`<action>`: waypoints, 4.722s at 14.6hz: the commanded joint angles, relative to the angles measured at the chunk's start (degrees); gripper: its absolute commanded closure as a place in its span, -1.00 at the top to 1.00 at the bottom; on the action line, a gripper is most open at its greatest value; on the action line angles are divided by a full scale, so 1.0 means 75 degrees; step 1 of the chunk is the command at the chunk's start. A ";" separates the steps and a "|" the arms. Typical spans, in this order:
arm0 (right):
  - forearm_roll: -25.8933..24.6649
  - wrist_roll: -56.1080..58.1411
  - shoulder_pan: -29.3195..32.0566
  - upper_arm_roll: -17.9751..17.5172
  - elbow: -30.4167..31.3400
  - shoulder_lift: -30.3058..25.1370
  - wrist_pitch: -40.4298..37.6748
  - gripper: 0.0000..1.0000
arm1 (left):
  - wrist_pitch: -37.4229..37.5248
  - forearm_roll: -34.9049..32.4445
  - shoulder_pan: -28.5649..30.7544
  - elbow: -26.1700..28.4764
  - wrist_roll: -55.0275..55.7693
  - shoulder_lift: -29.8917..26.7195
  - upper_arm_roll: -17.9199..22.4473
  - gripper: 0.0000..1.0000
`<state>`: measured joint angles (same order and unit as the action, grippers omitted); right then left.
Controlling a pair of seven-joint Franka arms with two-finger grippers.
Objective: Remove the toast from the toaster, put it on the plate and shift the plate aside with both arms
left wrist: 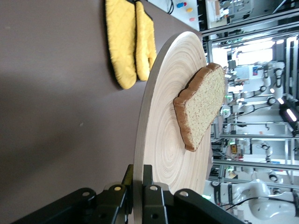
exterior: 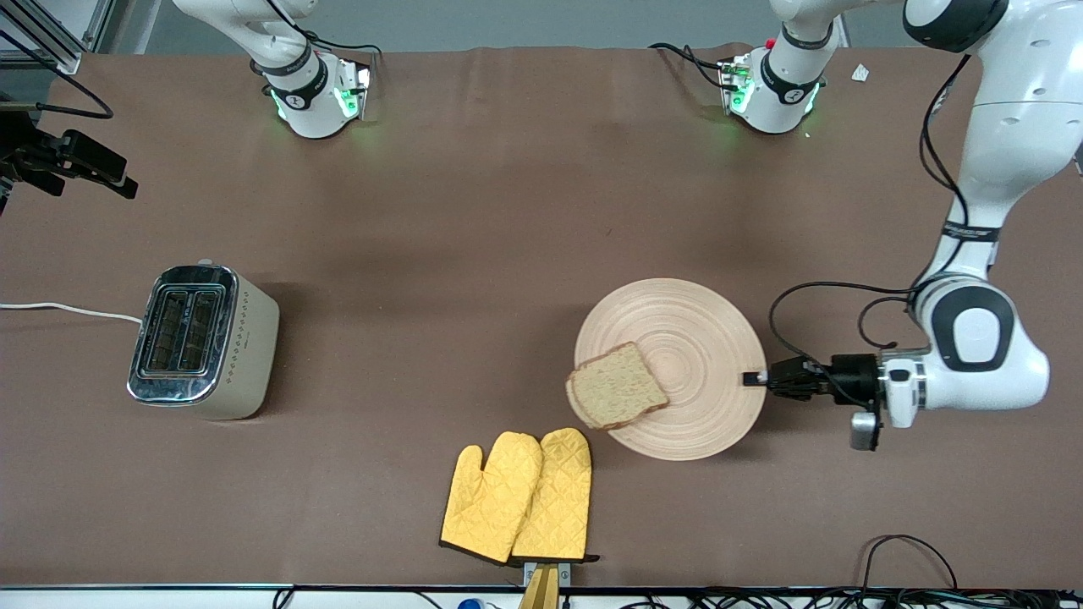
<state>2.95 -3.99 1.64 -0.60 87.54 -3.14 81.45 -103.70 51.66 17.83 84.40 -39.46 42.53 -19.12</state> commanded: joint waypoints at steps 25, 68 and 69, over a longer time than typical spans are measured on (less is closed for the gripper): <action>-0.0616 0.0040 -0.0114 -0.0060 0.0234 -0.0202 0.0050 1.00 | 0.1570 -0.2435 0.2873 -0.1046 -0.1326 0.1912 0.0030 -0.98; -0.0557 0.0076 -0.0078 -0.0037 0.0222 -0.0190 0.0062 1.00 | 0.2670 -0.7122 -0.1588 -0.1084 0.7151 -0.4471 0.1081 1.00; -0.0557 0.0076 -0.0078 -0.0037 0.0222 -0.0190 0.0062 1.00 | 0.2670 -0.7134 -0.1836 -0.0814 0.6695 -0.4858 0.1329 1.00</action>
<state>-1.18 -3.67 0.88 -0.88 87.70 -3.15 81.50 -83.22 -0.05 7.96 71.65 14.98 13.44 -13.44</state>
